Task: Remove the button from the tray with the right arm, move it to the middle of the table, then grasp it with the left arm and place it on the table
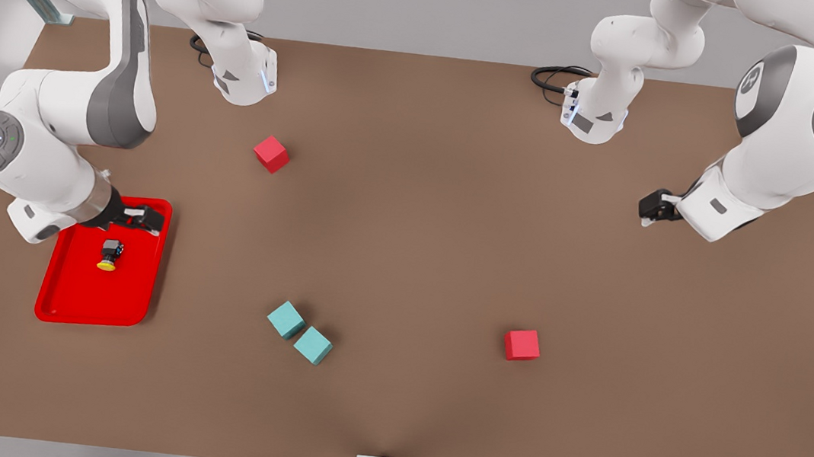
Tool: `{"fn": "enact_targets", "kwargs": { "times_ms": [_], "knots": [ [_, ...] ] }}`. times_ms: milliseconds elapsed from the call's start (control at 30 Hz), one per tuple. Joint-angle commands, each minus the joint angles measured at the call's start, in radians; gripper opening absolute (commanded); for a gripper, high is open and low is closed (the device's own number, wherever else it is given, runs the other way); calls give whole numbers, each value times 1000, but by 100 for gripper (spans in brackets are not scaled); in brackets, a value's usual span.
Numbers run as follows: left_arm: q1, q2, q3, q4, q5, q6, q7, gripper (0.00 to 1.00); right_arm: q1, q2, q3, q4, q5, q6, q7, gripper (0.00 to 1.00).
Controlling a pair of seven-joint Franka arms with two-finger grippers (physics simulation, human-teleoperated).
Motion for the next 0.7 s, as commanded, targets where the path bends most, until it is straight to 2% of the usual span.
{"fn": "enact_targets", "kwargs": {
  "times_ms": [0,133,233,300,367,400,467,533,667],
  "knots": [
    [0,0,-2,0,1,20,-32,100,-3,-1,0,8,-1,20,71,100],
    [1,0,-2,0,1,22,-32,100,3,5,0,37,3,9,67,100],
    [1,3,-2,-1,1,26,-32,100,0,46,-1,49,35,11,-117,100],
    [1,3,-2,-7,1,34,-32,100,11,48,-1,37,42,11,-111,100],
    [1,3,-4,-9,1,41,-32,100,-23,54,-1,-98,45,44,-110,100],
    [1,3,-2,-9,1,43,-32,100,-49,50,-1,-190,43,144,-110,100],
    [1,3,-2,-9,1,43,-32,100,-67,42,-1,-275,39,186,-111,100],
    [1,5,-4,-10,1,43,-32,100,-119,43,-3,-285,6,206,-123,100],
    [3,10,-2,-9,1,43,-32,100,-222,49,-1,-426,-95,488,-162,100]
  ]
}}
